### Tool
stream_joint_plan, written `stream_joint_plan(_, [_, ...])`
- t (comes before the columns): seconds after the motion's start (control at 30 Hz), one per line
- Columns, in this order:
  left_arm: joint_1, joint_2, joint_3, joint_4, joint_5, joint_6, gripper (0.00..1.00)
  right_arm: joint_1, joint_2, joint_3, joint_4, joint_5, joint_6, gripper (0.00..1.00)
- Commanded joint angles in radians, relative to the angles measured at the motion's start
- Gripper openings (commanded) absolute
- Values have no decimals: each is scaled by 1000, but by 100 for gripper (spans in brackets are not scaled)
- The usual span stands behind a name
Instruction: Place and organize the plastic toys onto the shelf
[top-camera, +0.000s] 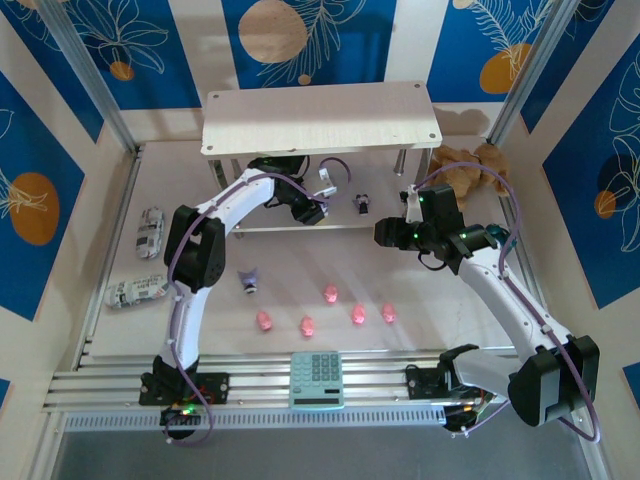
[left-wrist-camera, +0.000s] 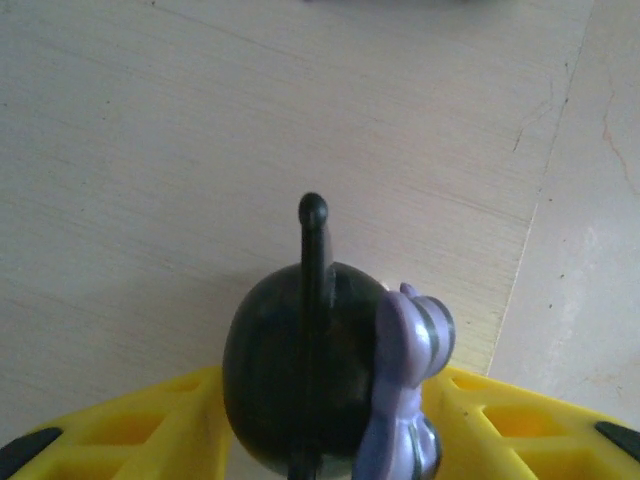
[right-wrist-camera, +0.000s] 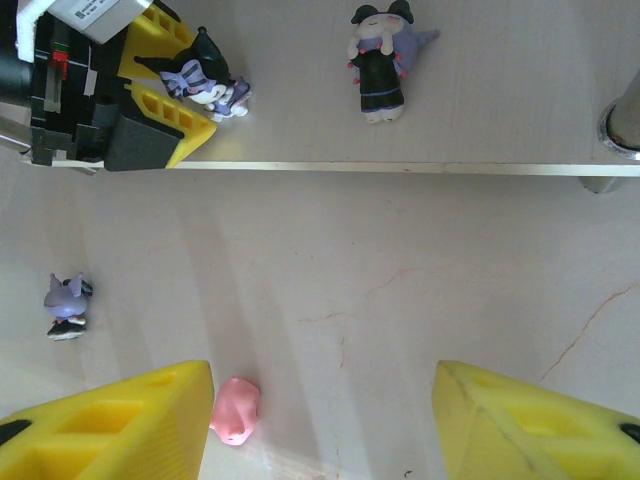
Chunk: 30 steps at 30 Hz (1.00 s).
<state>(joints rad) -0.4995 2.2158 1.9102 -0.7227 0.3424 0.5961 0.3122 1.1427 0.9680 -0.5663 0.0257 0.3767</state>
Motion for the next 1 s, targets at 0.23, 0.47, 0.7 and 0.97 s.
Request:
stream_joint_plan(0.23, [20, 29, 12, -19, -33, 21, 51, 4, -18, -4, -21, 7, 1, 61])
stream_joint_plan(0.47, [27, 36, 10, -2, -55, 16, 51, 2, -21, -3, -26, 13, 1, 61])
stream_joint_plan(0.7, [37, 44, 10, 26, -89, -4, 52, 3, -21, -3, -26, 13, 1, 61])
stream_joint_plan(0.97, [41, 44, 7, 32, -89, -13, 52, 3, -21, -5, -27, 14, 1, 61])
